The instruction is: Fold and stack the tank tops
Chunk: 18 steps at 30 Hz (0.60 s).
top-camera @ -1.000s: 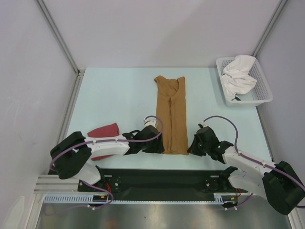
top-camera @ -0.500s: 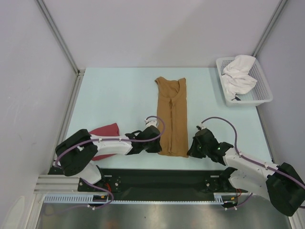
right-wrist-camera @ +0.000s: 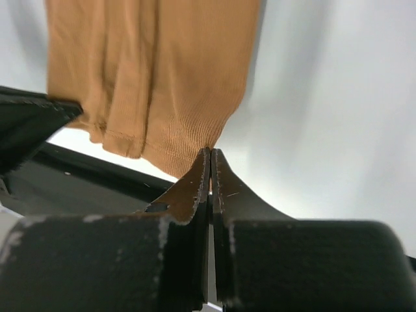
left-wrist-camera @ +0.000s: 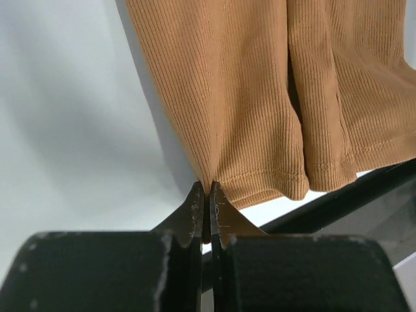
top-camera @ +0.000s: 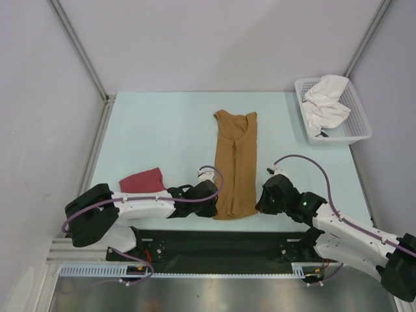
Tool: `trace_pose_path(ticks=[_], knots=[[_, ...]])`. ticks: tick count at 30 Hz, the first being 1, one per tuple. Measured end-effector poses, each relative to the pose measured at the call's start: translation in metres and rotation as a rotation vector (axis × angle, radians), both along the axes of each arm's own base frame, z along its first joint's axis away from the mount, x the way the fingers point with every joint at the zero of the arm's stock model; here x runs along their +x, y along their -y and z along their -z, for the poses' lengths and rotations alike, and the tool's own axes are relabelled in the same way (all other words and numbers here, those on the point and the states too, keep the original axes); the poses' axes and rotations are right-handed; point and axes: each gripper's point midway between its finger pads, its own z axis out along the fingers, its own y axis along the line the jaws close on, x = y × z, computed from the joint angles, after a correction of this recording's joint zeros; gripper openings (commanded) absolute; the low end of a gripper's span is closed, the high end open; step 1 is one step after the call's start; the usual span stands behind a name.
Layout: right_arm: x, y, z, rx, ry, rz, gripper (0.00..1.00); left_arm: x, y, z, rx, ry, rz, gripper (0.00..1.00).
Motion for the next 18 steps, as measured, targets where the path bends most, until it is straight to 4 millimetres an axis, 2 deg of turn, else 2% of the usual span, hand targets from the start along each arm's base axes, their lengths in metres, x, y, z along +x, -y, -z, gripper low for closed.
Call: trace_pose_path(ticks=[2,7,11,18], knots=[[0.006,-0.003,-0.007,-0.006,0.016,-0.001,0.0,0.001,-0.002,-0.004,0.0,0.001,-0.005,0.04],[0.017,-0.006,-0.009,-0.064,0.016,-0.014,0.0,0.015,0.002,-0.018,-0.016,0.002,-0.01,0.04],[0.031,-0.007,-0.015,-0.09,0.03,-0.012,0.0,0.039,0.007,-0.037,-0.061,0.013,-0.033,0.04],[0.077,0.001,-0.035,-0.109,0.078,0.052,0.0,0.079,0.016,-0.062,-0.075,0.054,-0.044,0.04]])
